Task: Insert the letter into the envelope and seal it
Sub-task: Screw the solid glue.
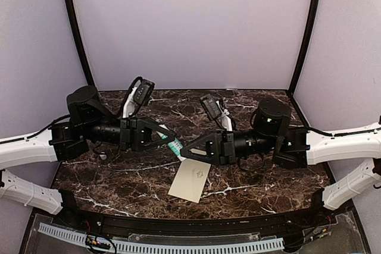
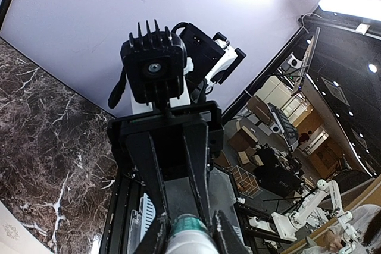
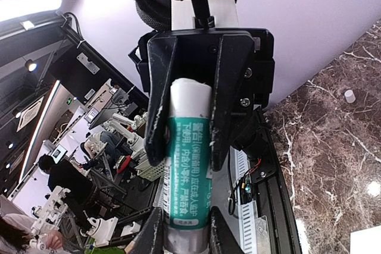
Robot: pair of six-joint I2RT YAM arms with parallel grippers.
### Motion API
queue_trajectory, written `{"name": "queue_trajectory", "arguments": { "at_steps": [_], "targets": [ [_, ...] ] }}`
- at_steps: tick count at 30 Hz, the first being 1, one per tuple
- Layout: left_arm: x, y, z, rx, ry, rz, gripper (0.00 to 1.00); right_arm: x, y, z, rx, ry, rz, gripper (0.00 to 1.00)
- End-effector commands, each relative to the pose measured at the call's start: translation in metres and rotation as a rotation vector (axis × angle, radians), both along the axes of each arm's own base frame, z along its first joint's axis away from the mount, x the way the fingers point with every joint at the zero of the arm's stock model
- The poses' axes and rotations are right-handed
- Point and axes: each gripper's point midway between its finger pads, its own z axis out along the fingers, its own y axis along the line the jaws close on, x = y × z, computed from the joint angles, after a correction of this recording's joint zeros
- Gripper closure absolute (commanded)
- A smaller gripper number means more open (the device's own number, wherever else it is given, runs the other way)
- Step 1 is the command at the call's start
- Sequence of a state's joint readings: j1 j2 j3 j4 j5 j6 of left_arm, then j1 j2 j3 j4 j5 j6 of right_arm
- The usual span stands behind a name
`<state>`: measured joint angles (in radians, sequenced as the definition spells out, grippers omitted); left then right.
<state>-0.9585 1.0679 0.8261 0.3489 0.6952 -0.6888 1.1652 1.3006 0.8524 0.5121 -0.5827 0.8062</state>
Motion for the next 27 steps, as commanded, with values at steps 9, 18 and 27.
{"name": "queue_trajectory", "arguments": {
  "at_steps": [9, 18, 27],
  "targets": [
    [0.017, 0.008, 0.0, 0.024, 0.029, 0.138, 1.0, -0.003, -0.003, 0.013, 0.043, -0.043, -0.006, 0.62],
    [0.015, 0.006, -0.002, 0.018, 0.042, 0.119, 1.0, -0.006, -0.002, 0.01, 0.035, -0.046, 0.0, 0.71],
    [0.024, 0.005, -0.01, 0.068, 0.058, 0.168, 1.0, 0.009, -0.001, 0.007, 0.003, -0.067, -0.091, 0.85]
  ]
}}
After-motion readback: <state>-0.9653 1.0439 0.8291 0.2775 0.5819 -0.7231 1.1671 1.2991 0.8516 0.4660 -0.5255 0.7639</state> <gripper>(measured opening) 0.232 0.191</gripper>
